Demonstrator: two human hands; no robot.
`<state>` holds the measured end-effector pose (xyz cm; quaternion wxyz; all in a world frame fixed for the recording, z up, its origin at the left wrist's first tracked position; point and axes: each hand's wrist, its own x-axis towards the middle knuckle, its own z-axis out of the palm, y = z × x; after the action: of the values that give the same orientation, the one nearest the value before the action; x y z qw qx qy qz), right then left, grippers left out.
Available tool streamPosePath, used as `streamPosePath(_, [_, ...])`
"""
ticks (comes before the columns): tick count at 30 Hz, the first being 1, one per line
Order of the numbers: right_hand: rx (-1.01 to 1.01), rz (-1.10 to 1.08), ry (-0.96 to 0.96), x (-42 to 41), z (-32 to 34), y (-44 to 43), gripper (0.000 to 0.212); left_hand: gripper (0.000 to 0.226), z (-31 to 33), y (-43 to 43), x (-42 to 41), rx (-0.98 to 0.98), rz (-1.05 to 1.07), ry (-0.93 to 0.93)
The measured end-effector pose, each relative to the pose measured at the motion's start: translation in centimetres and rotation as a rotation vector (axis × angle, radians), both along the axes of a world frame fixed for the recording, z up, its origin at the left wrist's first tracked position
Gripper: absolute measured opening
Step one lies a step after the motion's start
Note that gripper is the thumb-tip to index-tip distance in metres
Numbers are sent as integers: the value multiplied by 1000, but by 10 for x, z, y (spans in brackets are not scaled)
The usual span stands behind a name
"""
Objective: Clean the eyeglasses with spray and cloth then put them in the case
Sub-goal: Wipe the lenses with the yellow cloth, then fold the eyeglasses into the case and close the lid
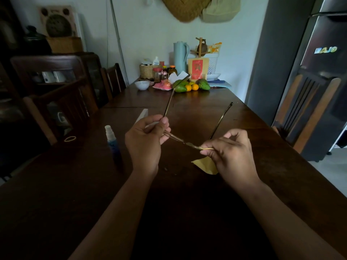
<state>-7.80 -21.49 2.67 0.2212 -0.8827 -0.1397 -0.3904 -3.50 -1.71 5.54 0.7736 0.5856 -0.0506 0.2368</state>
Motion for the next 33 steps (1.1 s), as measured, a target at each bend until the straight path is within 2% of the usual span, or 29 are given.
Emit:
streamPosePath(4, [116,3,72,1,-2,2,9,7,2,2,3,1,-45,65])
streamPosePath(8, [266,34,261,8,-5,-1,18,23,3,2,6,-11,-131,136])
streamPosePath(11, [402,104,371,10,-4,-2,25,27,4,2,8,-49,-227,161])
streamPosePath(15, [512,215,456,12,-3,-4,16,17,4,6,13,-107,-360,165])
streamPosePath(19, [654,371,520,9,0,-3,12,23,2,7,13,-96,-385,112])
streamPosePath(23, [664,426,555,9,-1,-4,8,22,1,8,14,-97,-368,55])
streamPosePath(28, [537,402,563,9,0,-5,11,22,2,7,12,-103,-408,35])
streamPosePath(33, [472,327,565,10,0,-8,10,23,4,5,7,43,-405,19])
